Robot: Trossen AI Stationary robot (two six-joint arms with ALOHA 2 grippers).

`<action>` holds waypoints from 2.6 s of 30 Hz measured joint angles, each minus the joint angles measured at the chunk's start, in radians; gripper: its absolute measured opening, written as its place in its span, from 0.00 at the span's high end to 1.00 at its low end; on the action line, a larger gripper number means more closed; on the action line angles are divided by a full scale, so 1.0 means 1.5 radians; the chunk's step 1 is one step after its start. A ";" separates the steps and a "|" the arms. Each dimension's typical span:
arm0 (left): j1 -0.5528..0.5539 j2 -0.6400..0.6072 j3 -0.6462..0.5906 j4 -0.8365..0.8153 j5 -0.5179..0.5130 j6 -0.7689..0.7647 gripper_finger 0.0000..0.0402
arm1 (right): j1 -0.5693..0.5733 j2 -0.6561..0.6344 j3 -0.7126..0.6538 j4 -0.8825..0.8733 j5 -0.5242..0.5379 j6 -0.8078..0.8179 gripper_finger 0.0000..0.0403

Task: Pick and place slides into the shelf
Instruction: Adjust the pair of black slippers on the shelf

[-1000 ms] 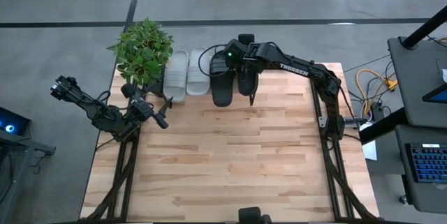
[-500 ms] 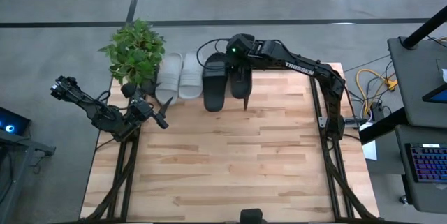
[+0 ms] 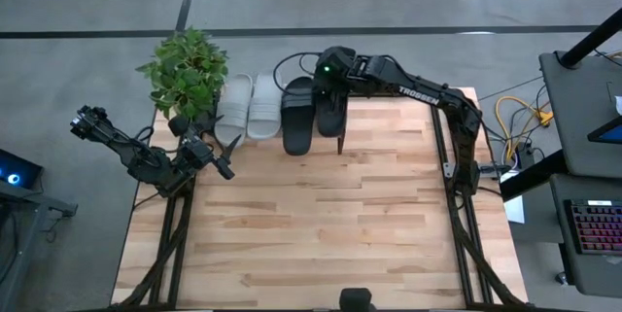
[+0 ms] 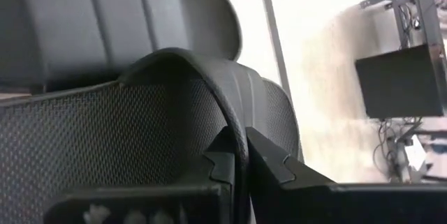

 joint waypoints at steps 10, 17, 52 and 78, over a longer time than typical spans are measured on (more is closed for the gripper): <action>-0.001 0.000 0.000 0.000 0.000 0.000 0.32 | -0.018 -0.062 -0.106 0.111 -0.030 0.082 0.97; 0.000 -0.001 0.000 0.000 0.000 0.000 0.32 | -0.017 -0.143 -0.254 0.277 -0.030 0.117 0.97; 0.000 -0.003 0.000 0.001 0.000 0.000 0.32 | 0.003 -0.189 -0.392 0.415 -0.019 0.146 0.97; 0.000 -0.003 0.000 0.001 0.000 -0.001 0.32 | 0.039 -0.188 -0.454 0.506 0.074 0.113 0.97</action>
